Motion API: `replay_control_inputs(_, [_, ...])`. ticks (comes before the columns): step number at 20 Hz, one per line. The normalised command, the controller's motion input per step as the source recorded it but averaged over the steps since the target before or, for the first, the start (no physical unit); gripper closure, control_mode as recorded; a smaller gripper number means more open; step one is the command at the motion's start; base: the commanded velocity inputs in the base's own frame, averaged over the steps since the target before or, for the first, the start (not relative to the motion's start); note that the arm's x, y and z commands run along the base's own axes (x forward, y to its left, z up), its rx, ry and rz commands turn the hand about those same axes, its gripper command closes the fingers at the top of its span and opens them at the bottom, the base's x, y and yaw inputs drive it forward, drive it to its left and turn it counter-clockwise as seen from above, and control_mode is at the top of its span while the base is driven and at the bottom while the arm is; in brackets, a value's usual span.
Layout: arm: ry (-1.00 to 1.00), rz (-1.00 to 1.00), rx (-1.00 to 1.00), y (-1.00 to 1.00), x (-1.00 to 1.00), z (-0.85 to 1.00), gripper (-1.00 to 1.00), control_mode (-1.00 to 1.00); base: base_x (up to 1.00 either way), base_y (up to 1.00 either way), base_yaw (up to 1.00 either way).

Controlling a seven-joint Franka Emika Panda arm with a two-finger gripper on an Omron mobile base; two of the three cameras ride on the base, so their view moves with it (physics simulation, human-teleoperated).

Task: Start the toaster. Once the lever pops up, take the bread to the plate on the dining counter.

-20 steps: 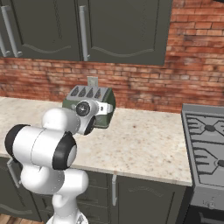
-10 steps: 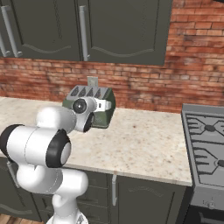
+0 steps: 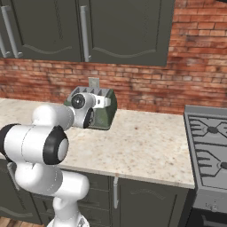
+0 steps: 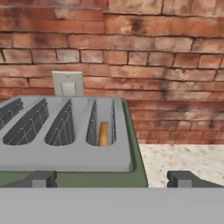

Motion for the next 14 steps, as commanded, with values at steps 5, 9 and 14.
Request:
replay_control_inputs(5, [0.00, 0.00, 0.00, 0.05, 0.36, 0.02, -1.00, -1.00, 0.00, 0.00, 0.00])
replay_control_inputs(9, [0.00, 0.00, 0.00, 0.00, 0.17, 0.00, -1.00, -1.00, 0.00, 0.00, 0.00])
replay_control_inputs(14, [0.00, 0.00, 0.00, 0.00, 0.08, 0.00, -1.00, -1.00, 0.00, 0.00, 0.00])
